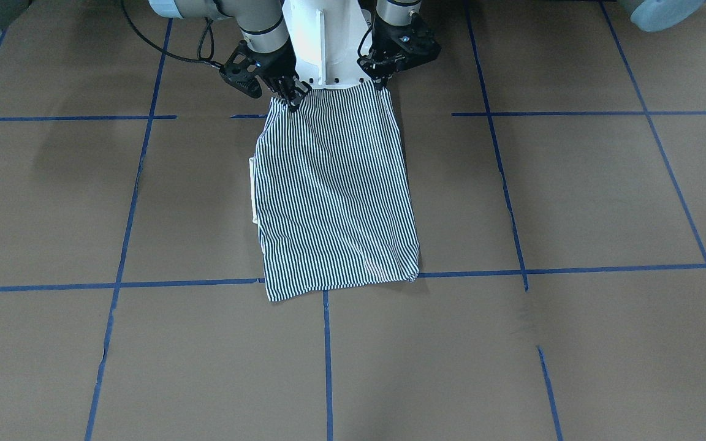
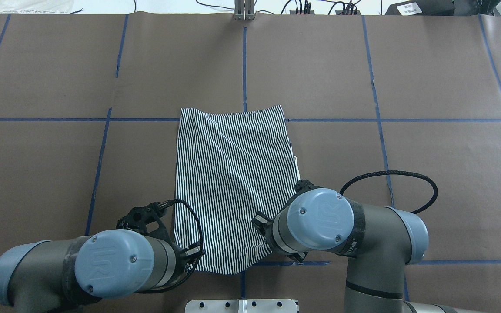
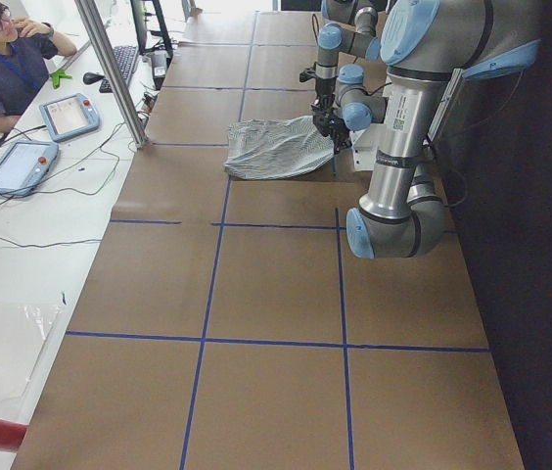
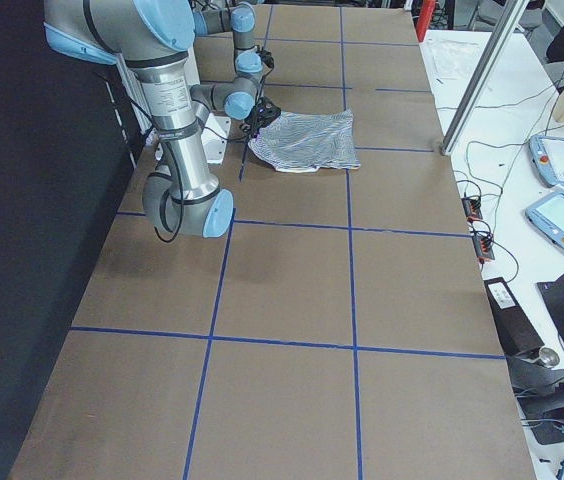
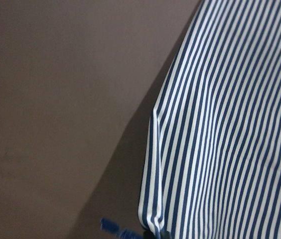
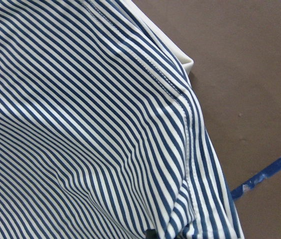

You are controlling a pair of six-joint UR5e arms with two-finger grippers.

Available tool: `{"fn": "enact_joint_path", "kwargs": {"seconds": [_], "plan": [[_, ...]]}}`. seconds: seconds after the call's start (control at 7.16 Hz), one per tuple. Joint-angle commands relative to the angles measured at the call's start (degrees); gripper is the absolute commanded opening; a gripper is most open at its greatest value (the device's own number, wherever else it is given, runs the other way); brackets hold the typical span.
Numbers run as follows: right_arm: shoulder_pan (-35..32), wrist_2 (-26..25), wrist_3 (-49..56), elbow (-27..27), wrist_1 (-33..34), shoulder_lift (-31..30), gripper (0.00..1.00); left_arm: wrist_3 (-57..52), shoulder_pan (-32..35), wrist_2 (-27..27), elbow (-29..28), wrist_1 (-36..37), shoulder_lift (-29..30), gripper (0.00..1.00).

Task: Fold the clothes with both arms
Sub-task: 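Grasp the near edge with both grippers and fold it toward the far edge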

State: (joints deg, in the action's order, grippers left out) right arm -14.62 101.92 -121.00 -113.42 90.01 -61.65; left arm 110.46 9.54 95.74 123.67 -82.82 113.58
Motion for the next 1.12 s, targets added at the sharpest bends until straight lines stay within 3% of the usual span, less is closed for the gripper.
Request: {"fn": "enact_joint_path", "kwargs": {"seconds": [0.0, 0.42, 0.84, 0.98], "plan": [[-1.63, -0.31, 3.55, 0.39, -0.19, 0.04, 0.00, -0.51, -0.23, 0.32, 1.93, 1.60, 0.41, 0.00], [-8.30, -1.19, 13.72, 2.40, -0.71, 3.79, 0.00, -5.85, 11.07, 0.67, -0.78, 1.43, 2.95, 0.00], [-12.36, -6.87, 24.03, 11.87, -2.54, 10.57, 0.00, -12.27, 18.38, 0.50, -8.85, -1.36, 5.86, 0.00], [-12.98, -8.47, 24.23, 17.47, -9.61, 10.67, 0.00, -14.29, 20.14, 0.50, -12.54, -4.95, 5.86, 0.00]]}}
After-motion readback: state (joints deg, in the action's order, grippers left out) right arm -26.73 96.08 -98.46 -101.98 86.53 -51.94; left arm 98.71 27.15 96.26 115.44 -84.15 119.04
